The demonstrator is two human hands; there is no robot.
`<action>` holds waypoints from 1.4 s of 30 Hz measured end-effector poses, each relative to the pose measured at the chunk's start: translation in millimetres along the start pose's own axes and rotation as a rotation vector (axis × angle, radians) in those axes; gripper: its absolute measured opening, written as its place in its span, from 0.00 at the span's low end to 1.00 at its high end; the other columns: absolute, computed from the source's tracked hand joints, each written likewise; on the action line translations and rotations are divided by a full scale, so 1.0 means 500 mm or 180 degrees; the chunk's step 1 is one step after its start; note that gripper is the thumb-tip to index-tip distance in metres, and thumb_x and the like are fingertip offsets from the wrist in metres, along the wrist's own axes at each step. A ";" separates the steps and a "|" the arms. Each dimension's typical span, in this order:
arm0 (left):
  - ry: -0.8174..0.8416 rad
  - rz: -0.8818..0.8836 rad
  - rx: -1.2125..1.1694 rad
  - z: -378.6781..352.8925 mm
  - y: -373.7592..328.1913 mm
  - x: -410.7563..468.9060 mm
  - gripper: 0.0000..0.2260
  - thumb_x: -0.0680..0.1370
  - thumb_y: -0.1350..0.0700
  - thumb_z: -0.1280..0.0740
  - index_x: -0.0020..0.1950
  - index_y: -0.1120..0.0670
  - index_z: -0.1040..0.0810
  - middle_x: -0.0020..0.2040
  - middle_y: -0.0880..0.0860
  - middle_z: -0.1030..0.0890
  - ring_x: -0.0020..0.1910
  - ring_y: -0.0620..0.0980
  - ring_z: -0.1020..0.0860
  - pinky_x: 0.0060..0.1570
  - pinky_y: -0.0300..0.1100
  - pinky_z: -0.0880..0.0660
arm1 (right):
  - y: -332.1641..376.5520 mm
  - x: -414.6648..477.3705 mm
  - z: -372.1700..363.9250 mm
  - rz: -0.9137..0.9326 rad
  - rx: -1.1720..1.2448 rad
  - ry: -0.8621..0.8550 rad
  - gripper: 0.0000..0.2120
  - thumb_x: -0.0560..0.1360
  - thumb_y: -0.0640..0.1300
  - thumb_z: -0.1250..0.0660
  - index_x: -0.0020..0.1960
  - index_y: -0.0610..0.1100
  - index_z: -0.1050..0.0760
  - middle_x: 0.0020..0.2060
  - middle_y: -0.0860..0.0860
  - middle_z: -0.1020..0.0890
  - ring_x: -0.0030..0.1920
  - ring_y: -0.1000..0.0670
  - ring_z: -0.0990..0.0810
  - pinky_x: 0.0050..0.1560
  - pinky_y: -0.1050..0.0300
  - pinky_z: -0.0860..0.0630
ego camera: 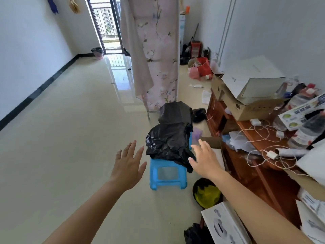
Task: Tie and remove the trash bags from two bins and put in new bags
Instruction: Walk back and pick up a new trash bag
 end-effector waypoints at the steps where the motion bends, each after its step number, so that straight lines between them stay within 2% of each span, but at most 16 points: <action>1: 0.0042 0.0007 -0.0033 0.001 0.021 0.045 0.28 0.80 0.41 0.49 0.75 0.54 0.32 0.76 0.61 0.35 0.73 0.62 0.32 0.66 0.61 0.31 | 0.014 0.048 0.004 -0.0024 0.0024 0.0061 0.29 0.81 0.55 0.40 0.78 0.46 0.41 0.80 0.42 0.46 0.80 0.42 0.51 0.78 0.45 0.48; 4: 0.0200 0.0001 -0.0169 -0.033 0.079 0.165 0.26 0.82 0.43 0.45 0.78 0.53 0.38 0.79 0.60 0.41 0.76 0.60 0.38 0.71 0.58 0.38 | 0.047 0.172 -0.010 -0.0130 0.0055 0.0287 0.29 0.80 0.55 0.40 0.78 0.48 0.41 0.79 0.43 0.44 0.79 0.43 0.46 0.77 0.45 0.45; 8: 0.0495 -0.0104 -0.0269 -0.130 0.151 0.340 0.28 0.82 0.42 0.48 0.80 0.51 0.45 0.81 0.58 0.48 0.79 0.58 0.45 0.74 0.56 0.45 | 0.055 0.335 -0.073 -0.0365 0.0084 0.0590 0.30 0.80 0.56 0.38 0.79 0.50 0.42 0.80 0.45 0.46 0.79 0.45 0.46 0.75 0.46 0.42; 11: 0.0859 -0.0173 -0.0259 -0.228 0.203 0.487 0.28 0.83 0.41 0.51 0.81 0.50 0.50 0.81 0.57 0.52 0.79 0.57 0.50 0.76 0.55 0.47 | 0.026 0.453 -0.145 -0.0862 0.0519 0.0740 0.32 0.79 0.55 0.37 0.79 0.50 0.43 0.80 0.46 0.47 0.78 0.44 0.44 0.74 0.46 0.39; 14: 0.1263 -0.0236 -0.0438 -0.323 0.229 0.613 0.28 0.83 0.41 0.50 0.80 0.50 0.50 0.81 0.57 0.53 0.79 0.57 0.51 0.76 0.55 0.47 | -0.019 0.535 -0.213 -0.1453 0.0832 0.0871 0.31 0.79 0.54 0.35 0.78 0.47 0.41 0.75 0.46 0.39 0.74 0.43 0.35 0.71 0.48 0.34; 19: 0.1765 -0.0434 -0.0612 -0.486 0.216 0.765 0.27 0.83 0.43 0.48 0.80 0.51 0.48 0.81 0.56 0.49 0.79 0.57 0.49 0.74 0.55 0.45 | -0.090 0.634 -0.343 -0.2123 0.0991 0.1207 0.26 0.79 0.55 0.37 0.75 0.48 0.34 0.72 0.47 0.31 0.70 0.43 0.30 0.66 0.48 0.30; 22: 0.1923 -0.0402 -0.0717 -0.614 0.196 0.816 0.28 0.82 0.43 0.45 0.79 0.52 0.45 0.80 0.58 0.49 0.78 0.58 0.47 0.72 0.53 0.42 | -0.131 0.680 -0.428 -0.2361 0.1077 0.1068 0.24 0.79 0.54 0.37 0.73 0.49 0.33 0.71 0.47 0.30 0.69 0.44 0.29 0.65 0.47 0.29; 25: 0.2019 -0.0217 -0.0961 -0.746 0.172 0.839 0.30 0.81 0.46 0.41 0.80 0.54 0.45 0.80 0.60 0.51 0.78 0.60 0.48 0.73 0.53 0.43 | -0.182 0.718 -0.512 -0.2543 0.1031 0.0747 0.25 0.80 0.53 0.38 0.75 0.47 0.36 0.74 0.46 0.34 0.73 0.43 0.35 0.68 0.45 0.32; 27: 0.2146 0.0143 -0.1234 -0.829 0.171 0.837 0.32 0.81 0.47 0.38 0.80 0.55 0.48 0.80 0.61 0.50 0.78 0.60 0.47 0.74 0.52 0.43 | -0.214 0.732 -0.571 -0.2692 0.0967 0.0682 0.30 0.81 0.55 0.39 0.79 0.45 0.42 0.77 0.43 0.39 0.76 0.41 0.41 0.73 0.42 0.37; 29: 0.2226 0.0553 -0.1588 -0.897 0.176 0.828 0.34 0.79 0.50 0.35 0.80 0.56 0.47 0.78 0.62 0.44 0.76 0.61 0.41 0.71 0.51 0.39 | -0.244 0.739 -0.626 -0.2841 0.0945 0.0736 0.36 0.81 0.58 0.40 0.81 0.43 0.50 0.78 0.42 0.41 0.78 0.40 0.43 0.76 0.41 0.42; 31: 0.2262 0.0861 -0.1808 -0.939 0.185 0.816 0.31 0.77 0.54 0.34 0.77 0.56 0.44 0.70 0.59 0.31 0.68 0.61 0.30 0.60 0.50 0.32 | -0.268 0.742 -0.673 -0.2970 0.0920 0.0868 0.40 0.80 0.59 0.38 0.81 0.42 0.52 0.73 0.43 0.30 0.74 0.40 0.35 0.76 0.40 0.44; 32: 0.2267 0.0987 -0.1835 -0.950 0.190 0.810 0.29 0.77 0.56 0.35 0.76 0.55 0.42 0.66 0.58 0.26 0.62 0.60 0.26 0.54 0.48 0.30 | -0.275 0.743 -0.690 -0.3007 0.0927 0.0952 0.39 0.79 0.59 0.36 0.80 0.41 0.50 0.66 0.44 0.24 0.70 0.39 0.30 0.75 0.40 0.42; 34: 0.2305 0.1112 -0.1738 -0.951 0.194 0.799 0.23 0.78 0.59 0.38 0.73 0.56 0.36 0.60 0.57 0.22 0.54 0.58 0.23 0.48 0.44 0.31 | -0.275 0.749 -0.699 -0.2983 0.1012 0.1044 0.32 0.78 0.56 0.33 0.75 0.42 0.37 0.57 0.44 0.19 0.62 0.39 0.23 0.67 0.42 0.30; 36: 0.2161 0.1008 -0.1647 -0.925 0.192 0.802 0.18 0.79 0.60 0.39 0.69 0.55 0.29 0.60 0.56 0.22 0.56 0.58 0.23 0.48 0.41 0.33 | -0.266 0.760 -0.673 -0.2855 0.1199 0.0837 0.22 0.78 0.51 0.32 0.69 0.43 0.28 0.54 0.43 0.18 0.58 0.40 0.22 0.58 0.47 0.25; 39: 0.1846 0.0999 -0.1668 -0.841 0.204 0.830 0.14 0.79 0.60 0.40 0.63 0.55 0.23 0.58 0.55 0.23 0.56 0.56 0.24 0.48 0.39 0.36 | -0.233 0.794 -0.569 -0.2561 0.1410 0.0400 0.21 0.79 0.49 0.34 0.71 0.46 0.27 0.56 0.46 0.18 0.59 0.43 0.22 0.56 0.50 0.27; 42: 0.1402 0.1107 -0.1717 -0.702 0.233 0.875 0.11 0.77 0.61 0.38 0.58 0.57 0.22 0.55 0.56 0.21 0.53 0.57 0.23 0.46 0.40 0.36 | -0.185 0.836 -0.426 -0.2109 0.1514 -0.0034 0.17 0.79 0.49 0.34 0.66 0.48 0.25 0.55 0.48 0.18 0.56 0.44 0.20 0.55 0.50 0.24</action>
Point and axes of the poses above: each hand's wrist, its own x-axis towards the middle knuckle, its own z-axis out of the back of the hand, y = z × x, the point moved 9 cm from there along x, towards the middle knuckle
